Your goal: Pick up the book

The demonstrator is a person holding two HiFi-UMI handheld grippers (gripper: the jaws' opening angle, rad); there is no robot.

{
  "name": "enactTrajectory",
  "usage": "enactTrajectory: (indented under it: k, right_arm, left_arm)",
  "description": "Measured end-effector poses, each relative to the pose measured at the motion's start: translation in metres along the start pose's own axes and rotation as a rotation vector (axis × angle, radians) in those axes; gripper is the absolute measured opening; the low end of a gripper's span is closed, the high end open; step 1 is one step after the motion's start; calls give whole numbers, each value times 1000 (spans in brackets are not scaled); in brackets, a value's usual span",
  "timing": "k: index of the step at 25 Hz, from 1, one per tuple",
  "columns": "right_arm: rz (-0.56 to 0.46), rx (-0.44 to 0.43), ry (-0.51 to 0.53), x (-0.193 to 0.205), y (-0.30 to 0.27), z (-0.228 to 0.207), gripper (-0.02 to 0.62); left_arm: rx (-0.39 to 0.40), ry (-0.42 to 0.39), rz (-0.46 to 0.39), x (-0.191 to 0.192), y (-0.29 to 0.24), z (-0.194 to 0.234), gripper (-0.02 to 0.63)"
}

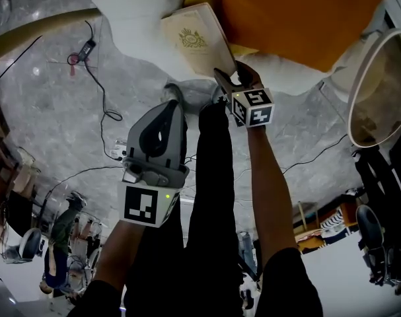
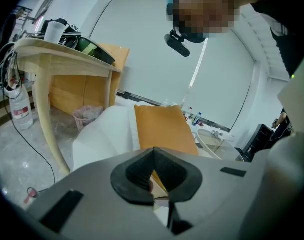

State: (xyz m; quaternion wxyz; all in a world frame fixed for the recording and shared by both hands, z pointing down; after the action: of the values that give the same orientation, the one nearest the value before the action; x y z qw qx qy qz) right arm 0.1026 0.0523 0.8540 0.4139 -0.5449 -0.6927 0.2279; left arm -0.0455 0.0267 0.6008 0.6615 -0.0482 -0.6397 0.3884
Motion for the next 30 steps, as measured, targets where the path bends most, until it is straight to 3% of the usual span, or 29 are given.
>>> enactTrajectory:
  k: [17,30]
  right_arm:
    - [-47,66,-119,1,47,45,243]
    - [-68,142,-170,-6,109,92,235]
  left_arm:
    - [-10,-25,-75,-35,39,-5,0]
    - [-28,-10,-119,-86,89,-17,0]
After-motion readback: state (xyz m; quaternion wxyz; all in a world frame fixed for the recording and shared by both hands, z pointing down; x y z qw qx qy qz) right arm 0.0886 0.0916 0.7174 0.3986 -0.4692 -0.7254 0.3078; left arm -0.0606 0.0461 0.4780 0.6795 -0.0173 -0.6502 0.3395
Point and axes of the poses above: the fingertips, and each gripper's own axes: y backward along the fingers, z to its left, x out of its underside, the point moved 4 cm from there along y, backward along the fingers, and after that the axes turned 12 degrees about -y, right-handed, at the moved point
